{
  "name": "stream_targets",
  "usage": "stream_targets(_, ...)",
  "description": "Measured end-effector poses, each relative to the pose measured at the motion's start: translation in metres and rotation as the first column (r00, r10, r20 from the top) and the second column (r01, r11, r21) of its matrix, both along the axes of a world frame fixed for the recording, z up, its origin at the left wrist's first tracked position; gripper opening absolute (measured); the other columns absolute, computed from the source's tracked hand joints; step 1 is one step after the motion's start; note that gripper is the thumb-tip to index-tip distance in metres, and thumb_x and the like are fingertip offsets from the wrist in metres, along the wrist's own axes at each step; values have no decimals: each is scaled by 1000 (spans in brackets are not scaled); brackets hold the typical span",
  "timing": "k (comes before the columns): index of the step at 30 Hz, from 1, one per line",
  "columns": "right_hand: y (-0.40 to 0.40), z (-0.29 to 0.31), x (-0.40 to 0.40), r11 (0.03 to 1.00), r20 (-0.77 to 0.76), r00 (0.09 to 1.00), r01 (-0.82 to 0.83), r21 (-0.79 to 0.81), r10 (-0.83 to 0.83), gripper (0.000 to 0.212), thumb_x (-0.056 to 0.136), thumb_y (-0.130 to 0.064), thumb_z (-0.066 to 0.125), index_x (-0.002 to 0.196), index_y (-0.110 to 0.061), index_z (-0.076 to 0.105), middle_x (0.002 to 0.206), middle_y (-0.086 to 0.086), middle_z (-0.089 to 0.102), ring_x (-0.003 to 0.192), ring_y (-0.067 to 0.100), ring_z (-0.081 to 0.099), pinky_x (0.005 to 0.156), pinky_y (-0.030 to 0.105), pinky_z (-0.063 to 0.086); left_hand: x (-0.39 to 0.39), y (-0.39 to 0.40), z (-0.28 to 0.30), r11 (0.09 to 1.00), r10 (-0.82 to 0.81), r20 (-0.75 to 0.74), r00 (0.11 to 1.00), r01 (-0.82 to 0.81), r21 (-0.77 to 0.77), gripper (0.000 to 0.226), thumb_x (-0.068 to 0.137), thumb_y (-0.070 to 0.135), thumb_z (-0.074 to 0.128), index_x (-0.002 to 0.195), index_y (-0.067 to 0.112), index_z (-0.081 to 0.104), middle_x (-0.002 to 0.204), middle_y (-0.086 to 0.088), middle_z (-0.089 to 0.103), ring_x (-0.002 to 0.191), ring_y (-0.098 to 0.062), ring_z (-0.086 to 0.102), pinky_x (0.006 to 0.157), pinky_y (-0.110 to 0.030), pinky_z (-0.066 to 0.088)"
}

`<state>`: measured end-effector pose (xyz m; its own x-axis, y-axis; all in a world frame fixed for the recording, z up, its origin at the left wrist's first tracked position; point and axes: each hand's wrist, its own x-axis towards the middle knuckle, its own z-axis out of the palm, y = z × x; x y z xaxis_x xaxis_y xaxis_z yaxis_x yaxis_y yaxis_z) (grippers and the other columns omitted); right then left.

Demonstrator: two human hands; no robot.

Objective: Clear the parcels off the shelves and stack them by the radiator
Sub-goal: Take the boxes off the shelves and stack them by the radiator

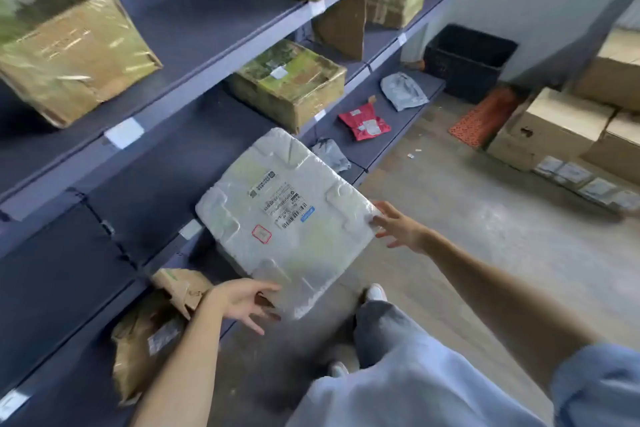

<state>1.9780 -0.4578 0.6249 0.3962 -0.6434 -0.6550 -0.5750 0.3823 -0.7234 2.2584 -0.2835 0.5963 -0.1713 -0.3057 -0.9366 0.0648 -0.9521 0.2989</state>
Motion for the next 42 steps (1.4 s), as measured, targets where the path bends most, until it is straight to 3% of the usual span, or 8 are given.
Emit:
stream_targets(5,-20,-8,-82,982,-76,980,187,25,-185,26,95,-32,44,121,-28,41,110,-2,54,93,22,51,80,32,40,-65,-73,-4,975,-218,15,976,217,38,14,93,23,53,106,20,53,105,-1,57,81,-27,71,101,-61,36)
stream_targets(8,-44,-16,-152,939,-97,937,342,37,-337,35,96,-34,43,129,-24,39,118,0,52,95,24,54,76,31,41,-124,-147,-5,908,-418,74,906,414,61,41,94,28,51,131,13,42,126,-14,52,93,-29,63,102,-57,37)
stream_targets(16,-118,-7,-408,649,-128,641,761,-23,-756,34,95,-35,42,126,-21,40,123,2,50,91,27,57,85,36,41,-394,-373,14,660,-732,180,657,749,-54,57,95,37,45,144,13,27,144,-13,41,115,-31,54,106,-53,29)
stream_targets(21,-169,21,-544,526,-167,508,846,-84,-845,19,93,-32,41,110,-24,41,119,3,50,83,26,57,81,34,39,-551,-461,32,564,-777,243,580,814,-139,46,95,37,42,133,12,35,131,-16,48,100,-30,54,104,-52,32)
stream_targets(27,-251,13,-607,503,-146,488,859,-93,-860,17,89,-32,44,105,-27,40,108,-1,49,77,24,56,79,35,40,-631,-553,27,576,-762,282,583,809,-118,46,95,37,37,133,11,36,122,-20,51,110,-36,52,104,-51,33)
stream_targets(32,-362,-6,-647,551,-205,524,829,-100,-826,23,87,-33,43,107,-23,40,108,-1,48,68,21,58,69,30,40,-669,-651,11,704,-677,237,696,707,-67,28,94,37,41,108,13,43,100,-14,51,87,-31,54,74,-42,43)
stream_targets(35,-453,-11,-678,611,-257,567,779,-141,-782,26,87,-35,42,109,-20,39,110,0,48,62,19,59,60,25,39,-695,-726,-1,734,-633,268,726,673,-91,50,96,40,42,135,10,36,134,-20,46,124,-39,45,97,-51,38)
stream_targets(42,-645,-11,-730,709,-336,637,686,-163,-693,47,92,-35,38,134,-13,34,127,9,46,86,28,58,77,39,50,-747,-881,-6,802,-570,237,787,596,-51,58,95,45,41,143,13,29,144,-19,40,131,-39,40,109,-54,31)
